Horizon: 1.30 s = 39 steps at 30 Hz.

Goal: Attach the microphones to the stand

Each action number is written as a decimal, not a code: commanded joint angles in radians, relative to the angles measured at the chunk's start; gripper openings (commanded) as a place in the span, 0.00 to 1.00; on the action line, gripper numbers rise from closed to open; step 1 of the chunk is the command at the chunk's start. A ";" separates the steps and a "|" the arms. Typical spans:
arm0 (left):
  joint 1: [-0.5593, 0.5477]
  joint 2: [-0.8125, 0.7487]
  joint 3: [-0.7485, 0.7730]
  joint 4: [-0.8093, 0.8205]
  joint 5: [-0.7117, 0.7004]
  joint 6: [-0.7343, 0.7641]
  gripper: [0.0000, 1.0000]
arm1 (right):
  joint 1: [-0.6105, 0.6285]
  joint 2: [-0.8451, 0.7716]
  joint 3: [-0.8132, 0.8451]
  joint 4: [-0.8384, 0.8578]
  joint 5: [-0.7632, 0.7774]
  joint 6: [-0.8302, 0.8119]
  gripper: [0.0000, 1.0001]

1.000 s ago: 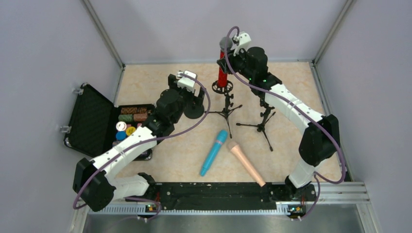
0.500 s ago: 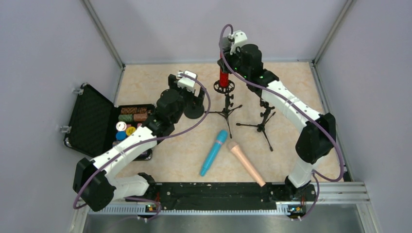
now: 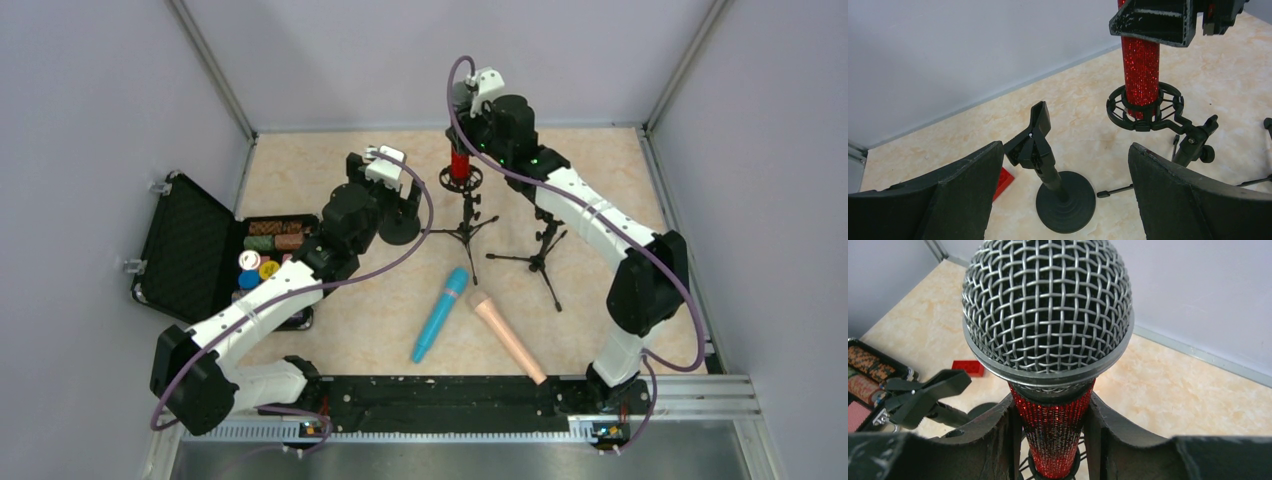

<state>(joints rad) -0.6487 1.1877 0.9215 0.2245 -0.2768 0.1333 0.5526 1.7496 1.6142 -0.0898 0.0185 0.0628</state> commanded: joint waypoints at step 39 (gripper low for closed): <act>0.003 0.005 -0.003 0.033 0.020 -0.007 0.99 | 0.019 0.041 -0.205 -0.055 -0.013 0.038 0.00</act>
<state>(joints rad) -0.6487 1.1877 0.9215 0.2241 -0.2680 0.1329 0.5549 1.7653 1.4845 -0.0448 0.0292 0.1070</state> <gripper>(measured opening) 0.986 0.411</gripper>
